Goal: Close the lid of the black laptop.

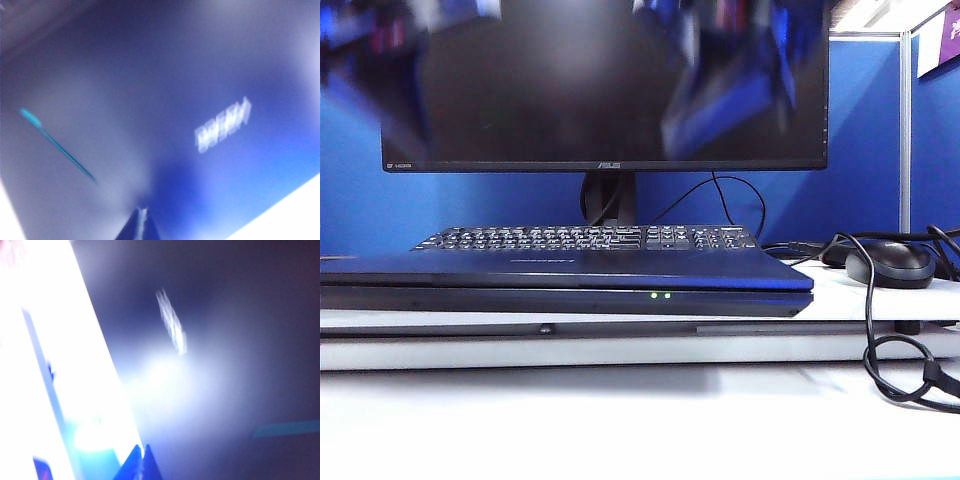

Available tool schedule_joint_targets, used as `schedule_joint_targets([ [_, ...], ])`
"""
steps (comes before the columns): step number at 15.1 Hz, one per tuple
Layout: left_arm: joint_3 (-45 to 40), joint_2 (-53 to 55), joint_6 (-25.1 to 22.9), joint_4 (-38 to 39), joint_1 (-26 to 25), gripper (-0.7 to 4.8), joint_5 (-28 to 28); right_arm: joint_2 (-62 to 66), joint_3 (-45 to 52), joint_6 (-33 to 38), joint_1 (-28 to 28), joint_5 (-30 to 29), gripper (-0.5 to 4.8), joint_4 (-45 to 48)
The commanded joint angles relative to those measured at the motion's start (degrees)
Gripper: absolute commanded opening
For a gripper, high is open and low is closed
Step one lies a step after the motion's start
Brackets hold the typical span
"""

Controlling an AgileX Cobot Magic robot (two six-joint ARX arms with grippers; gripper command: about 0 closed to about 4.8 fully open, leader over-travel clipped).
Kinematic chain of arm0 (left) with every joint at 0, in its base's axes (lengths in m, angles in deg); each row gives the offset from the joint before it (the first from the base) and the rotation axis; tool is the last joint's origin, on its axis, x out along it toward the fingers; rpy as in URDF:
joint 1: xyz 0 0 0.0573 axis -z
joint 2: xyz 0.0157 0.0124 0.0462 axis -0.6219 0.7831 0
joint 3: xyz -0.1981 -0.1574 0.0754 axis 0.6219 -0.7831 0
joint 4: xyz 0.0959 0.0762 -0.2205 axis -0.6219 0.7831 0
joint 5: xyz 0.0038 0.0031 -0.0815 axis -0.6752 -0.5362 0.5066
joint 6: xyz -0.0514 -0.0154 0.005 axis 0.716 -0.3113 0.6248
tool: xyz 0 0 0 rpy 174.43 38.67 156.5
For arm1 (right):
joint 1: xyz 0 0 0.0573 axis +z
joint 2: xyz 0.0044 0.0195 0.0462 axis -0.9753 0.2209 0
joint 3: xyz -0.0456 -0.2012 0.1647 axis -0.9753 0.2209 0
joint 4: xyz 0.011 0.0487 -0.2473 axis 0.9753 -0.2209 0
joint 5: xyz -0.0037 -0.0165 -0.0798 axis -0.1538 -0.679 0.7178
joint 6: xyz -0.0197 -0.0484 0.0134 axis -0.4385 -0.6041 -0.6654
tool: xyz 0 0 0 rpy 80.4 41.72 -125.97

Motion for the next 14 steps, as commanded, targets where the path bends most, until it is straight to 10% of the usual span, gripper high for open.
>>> schedule_joint_targets([
  [1,0.20,-9.60,4.55,-6.21,0.02,-0.04,0.24,-8.17,-0.26,2.25,0.11,-0.48,-0.01,7.87],
  [14,-4.09,-58.23,11.30,-3.08,0.02,-0.04,-9.25,-36.13,13.46,11.26,0.11,6.14,-0.01,32.92],
])
